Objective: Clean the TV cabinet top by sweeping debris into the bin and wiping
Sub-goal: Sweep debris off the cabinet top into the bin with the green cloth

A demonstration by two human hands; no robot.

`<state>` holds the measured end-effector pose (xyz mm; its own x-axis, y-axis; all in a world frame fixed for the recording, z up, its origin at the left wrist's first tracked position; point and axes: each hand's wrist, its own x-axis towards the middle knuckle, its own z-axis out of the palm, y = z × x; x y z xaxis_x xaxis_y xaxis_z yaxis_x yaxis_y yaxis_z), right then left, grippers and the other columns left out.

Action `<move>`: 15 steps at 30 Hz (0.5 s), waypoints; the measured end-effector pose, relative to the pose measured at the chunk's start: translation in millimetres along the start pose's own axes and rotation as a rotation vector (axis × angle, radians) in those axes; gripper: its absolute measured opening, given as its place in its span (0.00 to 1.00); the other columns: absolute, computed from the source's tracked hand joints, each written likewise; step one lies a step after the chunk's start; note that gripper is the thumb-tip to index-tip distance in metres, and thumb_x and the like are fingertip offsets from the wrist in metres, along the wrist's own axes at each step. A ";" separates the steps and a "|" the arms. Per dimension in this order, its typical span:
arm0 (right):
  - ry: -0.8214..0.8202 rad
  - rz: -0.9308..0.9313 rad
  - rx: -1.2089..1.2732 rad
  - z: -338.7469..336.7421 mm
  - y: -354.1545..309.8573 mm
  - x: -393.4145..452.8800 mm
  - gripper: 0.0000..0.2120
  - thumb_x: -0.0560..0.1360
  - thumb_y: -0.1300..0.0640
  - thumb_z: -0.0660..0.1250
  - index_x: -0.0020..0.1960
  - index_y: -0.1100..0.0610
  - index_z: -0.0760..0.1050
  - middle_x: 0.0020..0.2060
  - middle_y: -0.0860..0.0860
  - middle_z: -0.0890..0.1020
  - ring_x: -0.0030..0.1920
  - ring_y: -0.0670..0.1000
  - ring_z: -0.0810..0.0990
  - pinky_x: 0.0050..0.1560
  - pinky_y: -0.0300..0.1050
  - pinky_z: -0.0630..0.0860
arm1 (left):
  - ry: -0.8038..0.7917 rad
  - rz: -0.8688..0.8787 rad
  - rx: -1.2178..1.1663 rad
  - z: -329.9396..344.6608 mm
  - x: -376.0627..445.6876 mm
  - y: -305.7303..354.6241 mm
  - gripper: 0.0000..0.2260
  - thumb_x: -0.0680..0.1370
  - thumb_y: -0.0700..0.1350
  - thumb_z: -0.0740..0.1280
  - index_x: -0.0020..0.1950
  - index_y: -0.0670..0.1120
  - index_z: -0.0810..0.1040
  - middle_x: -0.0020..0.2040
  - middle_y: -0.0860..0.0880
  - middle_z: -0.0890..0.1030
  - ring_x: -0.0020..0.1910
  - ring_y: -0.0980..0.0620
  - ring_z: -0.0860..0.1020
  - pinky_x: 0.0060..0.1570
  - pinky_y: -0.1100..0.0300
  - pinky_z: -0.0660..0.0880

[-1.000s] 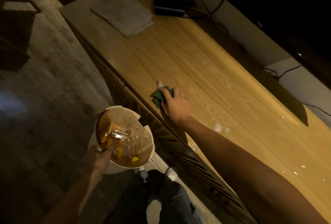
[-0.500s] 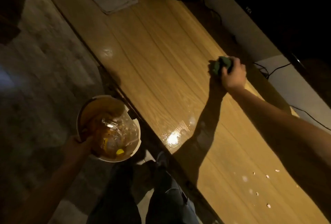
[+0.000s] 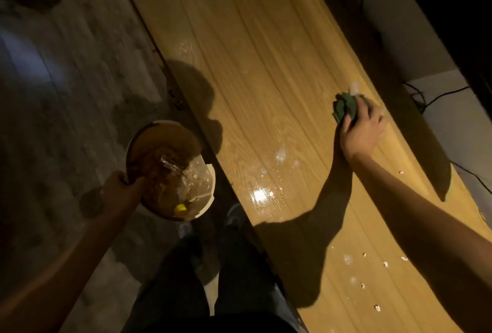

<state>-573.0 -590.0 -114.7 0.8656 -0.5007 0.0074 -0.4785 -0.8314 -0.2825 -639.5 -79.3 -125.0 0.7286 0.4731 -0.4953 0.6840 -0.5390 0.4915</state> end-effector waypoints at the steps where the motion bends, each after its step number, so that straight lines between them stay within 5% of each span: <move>1: -0.011 -0.030 0.010 1.4 -9.8 -14.8 0.24 0.81 0.52 0.62 0.77 0.49 0.65 0.75 0.55 0.67 0.70 0.61 0.66 0.68 0.60 0.64 | -0.003 0.015 0.006 -1.7 -3.6 -2.0 0.15 0.74 0.48 0.74 0.40 0.40 0.72 0.34 0.44 0.74 0.32 0.49 0.72 0.30 0.56 0.63; 7: -0.083 -0.104 0.078 9.5 -82.4 -102.1 0.26 0.80 0.57 0.65 0.77 0.52 0.67 0.75 0.55 0.68 0.68 0.60 0.67 0.64 0.55 0.64 | -0.091 0.022 -0.041 -2.1 -19.1 -11.1 0.16 0.64 0.58 0.70 0.39 0.46 0.75 0.34 0.46 0.78 0.35 0.49 0.77 0.33 0.55 0.69; 12: -0.149 -0.175 0.102 25.5 -135.0 -178.6 0.30 0.77 0.58 0.69 0.78 0.50 0.67 0.74 0.55 0.69 0.65 0.58 0.67 0.60 0.52 0.62 | -0.152 0.034 -0.028 -3.9 -32.6 -15.2 0.17 0.71 0.49 0.76 0.48 0.36 0.77 0.42 0.35 0.81 0.43 0.37 0.81 0.46 0.39 0.78; 15: -0.189 -0.212 0.152 36.5 -166.1 -224.8 0.32 0.75 0.61 0.71 0.77 0.50 0.68 0.73 0.54 0.71 0.63 0.57 0.68 0.58 0.52 0.64 | -0.174 0.057 -0.028 -6.9 -43.4 -19.0 0.14 0.74 0.47 0.74 0.50 0.37 0.77 0.44 0.40 0.80 0.43 0.40 0.80 0.41 0.48 0.77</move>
<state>-682.8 -330.6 -104.5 0.9627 -0.2545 -0.0923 -0.2689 -0.8600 -0.4338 -684.0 -84.8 -107.9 0.7509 0.3130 -0.5815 0.6442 -0.5410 0.5407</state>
